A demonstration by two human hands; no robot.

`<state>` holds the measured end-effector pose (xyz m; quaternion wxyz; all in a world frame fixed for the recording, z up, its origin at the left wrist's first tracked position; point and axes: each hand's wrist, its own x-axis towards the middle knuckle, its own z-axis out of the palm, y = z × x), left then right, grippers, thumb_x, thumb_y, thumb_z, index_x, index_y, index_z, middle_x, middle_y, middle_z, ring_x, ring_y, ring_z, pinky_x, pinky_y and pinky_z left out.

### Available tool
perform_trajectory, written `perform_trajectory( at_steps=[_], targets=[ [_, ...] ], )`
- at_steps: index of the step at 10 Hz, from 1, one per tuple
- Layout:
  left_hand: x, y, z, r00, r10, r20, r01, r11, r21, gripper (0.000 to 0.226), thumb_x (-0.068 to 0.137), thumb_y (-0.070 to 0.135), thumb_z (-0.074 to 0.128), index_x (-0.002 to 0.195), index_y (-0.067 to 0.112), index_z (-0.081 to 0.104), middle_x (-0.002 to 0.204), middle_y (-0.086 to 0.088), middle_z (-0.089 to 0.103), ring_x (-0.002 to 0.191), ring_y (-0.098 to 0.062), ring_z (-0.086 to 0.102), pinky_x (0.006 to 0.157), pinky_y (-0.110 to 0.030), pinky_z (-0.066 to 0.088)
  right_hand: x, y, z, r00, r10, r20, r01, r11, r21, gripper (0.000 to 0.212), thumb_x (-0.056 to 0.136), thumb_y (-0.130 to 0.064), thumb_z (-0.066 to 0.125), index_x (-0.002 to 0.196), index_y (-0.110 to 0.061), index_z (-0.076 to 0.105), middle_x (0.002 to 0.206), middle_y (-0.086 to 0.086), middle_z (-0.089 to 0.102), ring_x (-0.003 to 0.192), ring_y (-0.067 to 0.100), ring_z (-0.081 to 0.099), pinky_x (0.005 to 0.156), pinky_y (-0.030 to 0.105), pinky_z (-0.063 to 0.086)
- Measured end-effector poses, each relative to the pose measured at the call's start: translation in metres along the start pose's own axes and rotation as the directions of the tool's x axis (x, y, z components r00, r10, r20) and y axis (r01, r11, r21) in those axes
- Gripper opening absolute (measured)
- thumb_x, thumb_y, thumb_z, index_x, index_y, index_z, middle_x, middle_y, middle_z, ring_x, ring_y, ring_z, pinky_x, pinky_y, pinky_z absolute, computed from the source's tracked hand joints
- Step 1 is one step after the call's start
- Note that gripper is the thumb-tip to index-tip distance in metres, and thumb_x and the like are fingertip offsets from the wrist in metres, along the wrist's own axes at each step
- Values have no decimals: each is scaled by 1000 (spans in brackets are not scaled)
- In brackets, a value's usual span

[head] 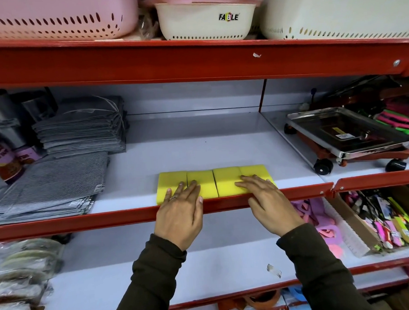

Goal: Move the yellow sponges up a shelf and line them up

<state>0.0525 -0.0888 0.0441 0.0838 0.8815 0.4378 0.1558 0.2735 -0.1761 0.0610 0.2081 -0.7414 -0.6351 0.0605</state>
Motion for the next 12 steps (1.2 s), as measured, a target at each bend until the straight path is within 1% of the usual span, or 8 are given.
perform_trajectory(
  at_steps=[3,4,5,7,8,9,10,12],
  targets=[
    [-3,6,3,999,20,-32,-19,999,29,79,97,48,1,153,20,49,164,4,42,155,-17,32,129,-37,24,-2,-6,-1,999,16,42,-15,1000,-20,53,94,-20,47,146,-28,50,160,-7,39,153,16,27,127,37,16],
    [-3,4,1,999,10,-39,-10,1000,10,71,100,44,9,153,21,50,164,4,41,156,-15,32,130,-34,23,-1,-7,-5,999,17,37,-16,1000,-12,52,94,-20,46,145,-28,51,161,-5,38,151,18,32,125,35,23],
    [-4,2,-2,999,9,-41,-9,1000,-11,70,100,43,11,154,20,48,167,2,36,157,-14,26,132,-33,14,1,-7,-10,999,38,7,-38,999,-20,53,95,-22,45,147,-30,47,164,3,30,150,22,31,122,35,28],
    [-8,4,3,998,16,-54,-16,1000,-11,70,100,43,9,156,19,45,166,-1,37,157,-16,29,131,-31,15,-6,-11,-6,998,44,34,-40,994,-97,55,96,-25,44,150,-32,44,165,3,32,154,21,25,125,33,23],
    [-9,4,3,998,18,-54,-17,1000,13,75,100,45,3,156,19,45,166,-2,37,156,-17,31,130,-31,16,-7,-11,-7,998,51,33,-47,993,-111,55,95,-25,44,150,-33,44,165,2,32,154,19,24,124,31,23],
    [-13,7,2,999,24,-48,-23,999,29,85,95,49,-2,153,15,49,163,-6,42,154,-22,37,129,-34,21,-8,-11,-9,998,54,36,-50,991,-123,56,95,-26,43,150,-34,43,165,1,31,154,17,24,124,31,24],
    [-14,9,4,999,26,-35,-24,999,40,84,95,48,-2,153,13,48,163,-8,42,153,-23,37,129,-36,23,-9,-11,-7,997,58,49,-52,992,-116,56,95,-26,43,150,-34,43,165,1,31,154,18,25,124,31,25],
    [-14,9,-4,998,26,-54,-24,999,32,63,108,44,11,161,17,33,169,-2,32,159,-15,23,132,-31,11,-9,-15,-19,999,31,-11,-31,998,-55,56,96,-24,44,151,-29,41,164,1,33,154,18,25,124,32,24]
  ],
)
